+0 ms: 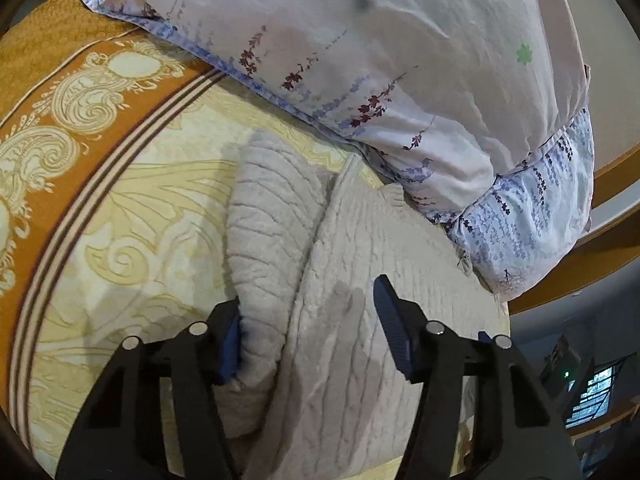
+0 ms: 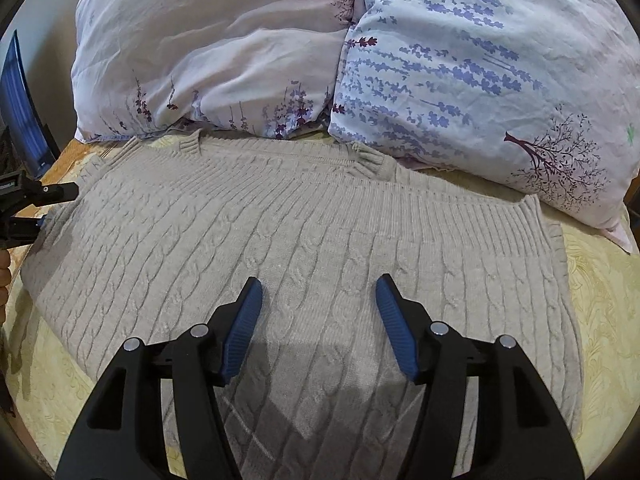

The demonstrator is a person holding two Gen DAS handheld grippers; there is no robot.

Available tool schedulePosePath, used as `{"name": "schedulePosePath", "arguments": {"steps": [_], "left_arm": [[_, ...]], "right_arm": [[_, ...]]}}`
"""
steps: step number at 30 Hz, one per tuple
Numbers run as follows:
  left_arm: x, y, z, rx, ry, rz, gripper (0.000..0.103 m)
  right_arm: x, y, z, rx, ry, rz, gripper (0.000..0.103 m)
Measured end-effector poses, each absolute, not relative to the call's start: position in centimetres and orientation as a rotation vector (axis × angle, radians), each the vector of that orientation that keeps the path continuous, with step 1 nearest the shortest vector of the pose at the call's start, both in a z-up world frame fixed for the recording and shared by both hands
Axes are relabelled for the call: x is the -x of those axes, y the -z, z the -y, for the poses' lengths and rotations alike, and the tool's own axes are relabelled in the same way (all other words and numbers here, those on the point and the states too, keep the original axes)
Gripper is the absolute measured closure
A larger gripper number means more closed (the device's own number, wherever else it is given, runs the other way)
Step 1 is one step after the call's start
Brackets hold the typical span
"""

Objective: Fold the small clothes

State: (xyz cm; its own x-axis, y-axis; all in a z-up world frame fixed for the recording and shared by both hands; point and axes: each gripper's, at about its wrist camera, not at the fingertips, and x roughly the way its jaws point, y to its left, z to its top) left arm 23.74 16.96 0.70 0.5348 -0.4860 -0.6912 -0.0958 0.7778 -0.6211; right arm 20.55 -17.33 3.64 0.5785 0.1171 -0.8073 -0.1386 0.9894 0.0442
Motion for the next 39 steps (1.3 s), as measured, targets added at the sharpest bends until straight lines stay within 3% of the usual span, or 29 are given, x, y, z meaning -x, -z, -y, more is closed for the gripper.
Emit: {"name": "schedulePosePath", "arguments": {"steps": [3,7,10,22,29,39], "left_arm": [[-24.1,-0.6,-16.0,0.644,0.253,-1.015,0.055],[-24.2,-0.4,-15.3,0.650,0.250,-1.039,0.077],[-24.2,-0.5,-15.4,0.685,0.253,-1.040,0.081],[-23.9,-5.4,-12.5,0.777,0.338,-0.972,0.084],[-25.2,-9.0,-6.0,0.815,0.511,-0.929,0.085],[-27.0,-6.4,5.9,0.768,0.639,-1.042,0.085]], "right_arm": [[-20.6,-3.6,17.4,0.018,-0.157,-0.942,0.040],[-20.5,-3.5,17.4,0.020,-0.158,-0.937,0.040],[-20.4,-3.5,17.4,0.016,-0.162,-0.933,0.039],[-19.3,-4.2,19.3,-0.104,-0.235,-0.940,0.029],[-16.9,-5.2,24.5,-0.275,-0.248,-0.914,0.029],[-14.5,-6.0,30.9,-0.440,-0.228,-0.841,0.029]]}}
